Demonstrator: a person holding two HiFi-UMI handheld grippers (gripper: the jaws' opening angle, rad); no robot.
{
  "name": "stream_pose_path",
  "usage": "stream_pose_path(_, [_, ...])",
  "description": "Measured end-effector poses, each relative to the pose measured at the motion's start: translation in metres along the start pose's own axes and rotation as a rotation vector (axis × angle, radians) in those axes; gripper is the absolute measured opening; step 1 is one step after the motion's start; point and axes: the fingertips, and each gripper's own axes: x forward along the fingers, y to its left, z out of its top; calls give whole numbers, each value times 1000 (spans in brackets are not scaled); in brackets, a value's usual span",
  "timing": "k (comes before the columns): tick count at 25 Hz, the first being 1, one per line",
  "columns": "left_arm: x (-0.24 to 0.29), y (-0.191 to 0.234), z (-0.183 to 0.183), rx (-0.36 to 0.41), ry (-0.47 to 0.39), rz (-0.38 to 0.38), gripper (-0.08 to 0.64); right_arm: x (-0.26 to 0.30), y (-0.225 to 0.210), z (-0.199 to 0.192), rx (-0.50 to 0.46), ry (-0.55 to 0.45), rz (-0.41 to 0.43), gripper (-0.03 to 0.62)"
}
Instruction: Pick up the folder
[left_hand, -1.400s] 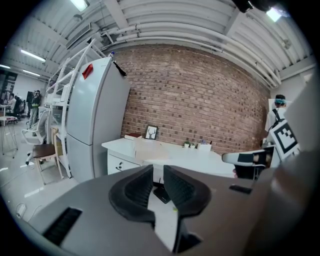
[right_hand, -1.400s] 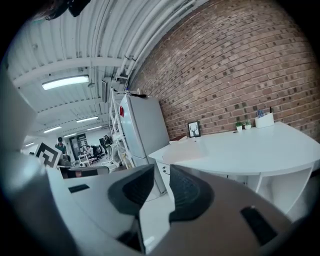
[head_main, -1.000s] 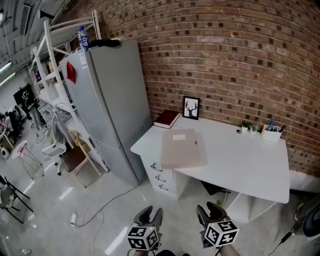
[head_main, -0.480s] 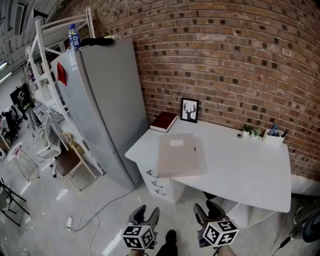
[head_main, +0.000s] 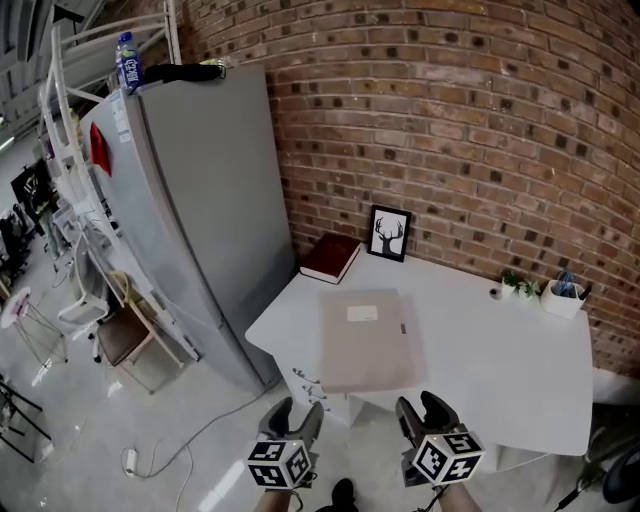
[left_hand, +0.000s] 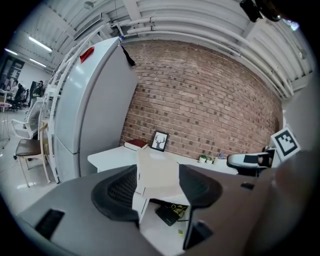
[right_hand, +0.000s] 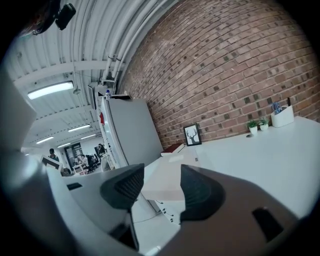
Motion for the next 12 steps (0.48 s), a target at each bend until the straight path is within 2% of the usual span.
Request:
stream_pose_path(7, [48, 34, 29, 35, 0, -24, 242, 56, 2, 23, -14, -16, -27, 213])
stream_pose_path(12, [67, 57, 37, 26, -2, -23, 245, 79, 2, 23, -20, -7, -48, 213])
